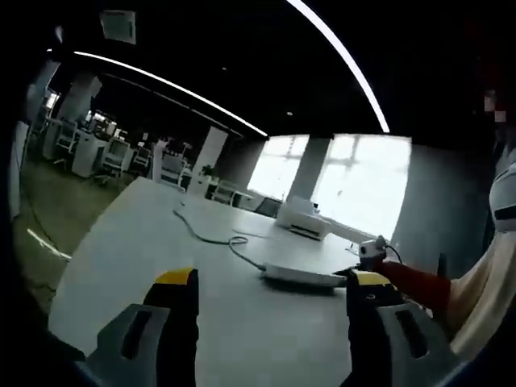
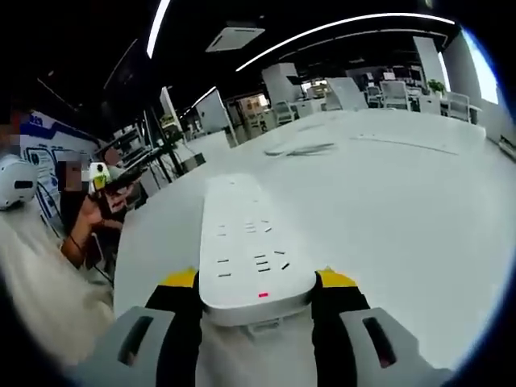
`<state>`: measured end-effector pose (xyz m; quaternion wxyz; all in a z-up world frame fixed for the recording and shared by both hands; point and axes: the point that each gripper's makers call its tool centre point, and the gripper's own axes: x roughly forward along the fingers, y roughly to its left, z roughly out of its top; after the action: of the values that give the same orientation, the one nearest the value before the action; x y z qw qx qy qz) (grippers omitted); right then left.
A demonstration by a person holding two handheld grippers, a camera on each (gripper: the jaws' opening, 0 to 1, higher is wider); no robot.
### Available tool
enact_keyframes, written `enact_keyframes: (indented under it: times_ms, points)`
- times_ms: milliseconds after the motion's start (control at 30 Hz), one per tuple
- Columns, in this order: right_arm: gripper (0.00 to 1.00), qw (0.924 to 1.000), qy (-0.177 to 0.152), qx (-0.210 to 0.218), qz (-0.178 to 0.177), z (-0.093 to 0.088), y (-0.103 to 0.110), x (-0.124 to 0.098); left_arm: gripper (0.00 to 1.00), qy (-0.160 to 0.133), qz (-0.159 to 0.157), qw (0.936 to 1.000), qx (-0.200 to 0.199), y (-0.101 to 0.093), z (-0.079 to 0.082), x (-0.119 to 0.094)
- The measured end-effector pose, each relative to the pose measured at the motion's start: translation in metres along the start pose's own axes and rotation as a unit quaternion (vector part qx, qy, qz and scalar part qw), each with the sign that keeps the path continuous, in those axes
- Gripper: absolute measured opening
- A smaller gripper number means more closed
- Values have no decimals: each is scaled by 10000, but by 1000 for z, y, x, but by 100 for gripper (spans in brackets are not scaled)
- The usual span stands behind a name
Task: Pick up the power strip scattered on the table, fix it on the side mounting bracket of the table, and press the switch
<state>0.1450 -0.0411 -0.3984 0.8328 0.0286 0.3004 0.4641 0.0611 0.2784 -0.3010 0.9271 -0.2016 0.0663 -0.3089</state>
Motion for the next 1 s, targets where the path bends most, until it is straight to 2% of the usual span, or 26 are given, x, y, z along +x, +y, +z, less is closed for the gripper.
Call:
enact_keyframes:
  times_ms: [33, 100, 167, 400, 500, 667, 800, 1000]
  points:
    - [49, 10000, 1, 55, -2, 0, 0, 0, 80, 110, -83, 9997, -197, -3, -4, 3]
    - [49, 10000, 10, 91, -10, 0, 1, 0, 80, 18, -186, 9987, -476, -6, -2, 8]
    - [49, 9999, 17, 130, -19, 0, 2, 1, 80, 49, -305, 9973, -661, -10, -4, 12]
    - [49, 9996, 11, 282, -66, 0, 6, 1, 81, 125, -270, 9938, -1069, -9, -7, 24]
    - [49, 9994, 7, 340, -85, 0, 8, 2, 85, 74, -340, 9909, -1298, -14, -7, 31]
    - [49, 9991, -30, 395, -147, -1, 11, 3, 86, 4, -402, 9865, -1586, -16, -9, 40]
    - [49, 9986, -83, 477, -193, -1, 14, 4, 86, 2, -416, 9804, -1927, -15, -13, 48]
    - [49, 9980, -133, 556, -254, -1, 17, 4, 82, 40, -530, 9652, -2559, -17, -17, 61]
